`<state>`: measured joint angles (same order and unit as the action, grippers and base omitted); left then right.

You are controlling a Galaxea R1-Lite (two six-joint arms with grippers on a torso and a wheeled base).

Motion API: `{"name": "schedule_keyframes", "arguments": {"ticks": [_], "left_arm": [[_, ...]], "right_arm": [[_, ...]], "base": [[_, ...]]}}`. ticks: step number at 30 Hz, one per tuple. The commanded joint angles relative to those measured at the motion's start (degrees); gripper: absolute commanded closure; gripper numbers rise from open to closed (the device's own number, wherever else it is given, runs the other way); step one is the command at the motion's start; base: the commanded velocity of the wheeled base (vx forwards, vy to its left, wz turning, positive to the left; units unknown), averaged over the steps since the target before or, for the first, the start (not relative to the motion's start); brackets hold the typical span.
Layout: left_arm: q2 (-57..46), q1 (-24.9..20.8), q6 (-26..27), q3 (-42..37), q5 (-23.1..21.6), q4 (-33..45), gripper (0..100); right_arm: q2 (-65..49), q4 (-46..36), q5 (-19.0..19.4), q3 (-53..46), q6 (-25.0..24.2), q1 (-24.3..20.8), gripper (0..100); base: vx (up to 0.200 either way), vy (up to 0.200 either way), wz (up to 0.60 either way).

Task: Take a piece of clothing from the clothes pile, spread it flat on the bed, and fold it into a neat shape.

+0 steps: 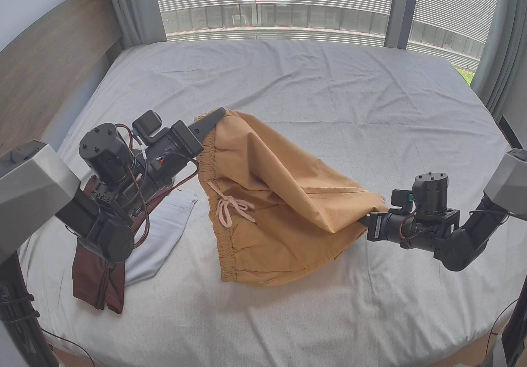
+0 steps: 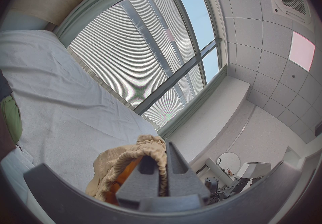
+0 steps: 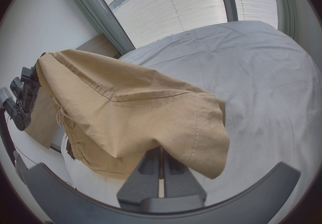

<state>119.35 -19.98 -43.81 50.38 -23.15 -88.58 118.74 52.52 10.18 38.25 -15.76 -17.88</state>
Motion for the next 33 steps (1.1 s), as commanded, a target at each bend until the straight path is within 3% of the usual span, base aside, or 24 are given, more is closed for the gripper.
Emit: {"name": "schedule_keyframes", "arguments": {"ticks": [1,17,32,33], "left_arm": [[1.59,0.12,0.04,-0.02,0.21,-0.02,100],[2.03,4.78,0.04,0.07,0.03,-0.02,100],[2.03,6.36,-0.04,0.94,-0.14,0.07,100],[2.03,6.36,0.04,0.94,-0.14,0.07,100]], "right_arm": [[-2.11,-1.01,0.02,-0.2,1.7,0.31,100],[15.21,-0.13,-0.07,6.39,3.02,-5.06,100],[16.97,5.93,-0.07,4.81,3.46,-5.67,100],[16.97,6.55,-0.07,4.55,3.55,-5.58,0]], "base": [[0.0,0.0,0.0],[0.0,0.0,0.0],[0.0,0.0,0.0],[0.0,0.0,0.0]]}}
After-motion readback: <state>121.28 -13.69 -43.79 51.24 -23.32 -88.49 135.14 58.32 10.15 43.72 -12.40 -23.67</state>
